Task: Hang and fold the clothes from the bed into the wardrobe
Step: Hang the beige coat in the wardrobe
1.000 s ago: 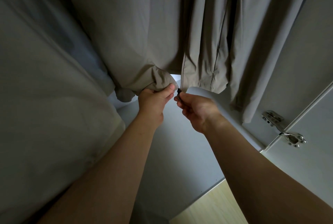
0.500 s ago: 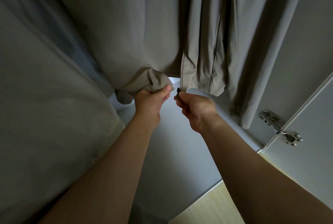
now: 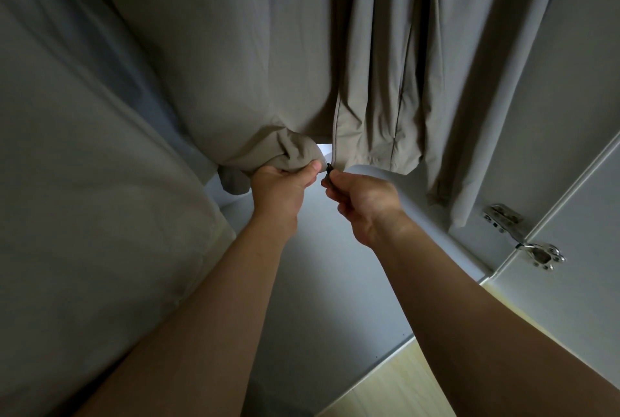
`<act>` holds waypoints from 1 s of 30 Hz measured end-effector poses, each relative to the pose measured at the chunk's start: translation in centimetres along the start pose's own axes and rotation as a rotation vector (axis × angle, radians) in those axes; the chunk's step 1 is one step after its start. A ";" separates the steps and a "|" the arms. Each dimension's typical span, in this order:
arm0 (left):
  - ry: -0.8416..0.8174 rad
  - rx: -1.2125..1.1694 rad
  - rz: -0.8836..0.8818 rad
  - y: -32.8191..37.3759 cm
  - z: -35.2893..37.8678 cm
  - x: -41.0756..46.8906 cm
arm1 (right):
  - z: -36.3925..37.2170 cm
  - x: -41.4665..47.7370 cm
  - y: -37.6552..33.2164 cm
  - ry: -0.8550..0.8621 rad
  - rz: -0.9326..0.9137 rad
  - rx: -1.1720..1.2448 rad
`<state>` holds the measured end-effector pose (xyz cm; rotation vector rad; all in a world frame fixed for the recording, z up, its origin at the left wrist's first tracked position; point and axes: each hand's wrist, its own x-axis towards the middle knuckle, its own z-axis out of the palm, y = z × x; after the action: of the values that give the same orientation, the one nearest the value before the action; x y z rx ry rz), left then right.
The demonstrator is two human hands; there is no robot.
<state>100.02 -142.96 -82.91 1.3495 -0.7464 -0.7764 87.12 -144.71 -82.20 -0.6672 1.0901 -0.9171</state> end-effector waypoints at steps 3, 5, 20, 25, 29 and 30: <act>0.010 0.068 0.013 0.3 -0.2 -0.1 | 0.1 -0.2 -0.1 -0.003 0.001 -0.006; 0.022 0.134 0.031 0.5 -0.2 -0.1 | 0.0 0.0 -0.1 -0.009 0.001 -0.010; 0.035 0.333 0.125 1.3 -0.5 -0.4 | -0.6 0.2 -0.2 -0.167 -0.031 -0.095; -0.002 0.343 0.143 1.3 -0.5 -0.6 | -0.6 0.1 -0.5 -0.169 0.012 -0.134; -0.034 0.242 0.086 1.0 -0.4 -0.7 | -0.4 0.1 -0.5 -0.132 -0.090 -0.280; -0.050 0.208 0.052 1.1 -0.3 -0.7 | -0.4 0.1 -0.5 -0.126 -0.146 -0.326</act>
<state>99.90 -142.13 -81.88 1.4951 -0.9183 -0.7074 86.64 -145.05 -81.91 -1.0709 1.0983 -0.8156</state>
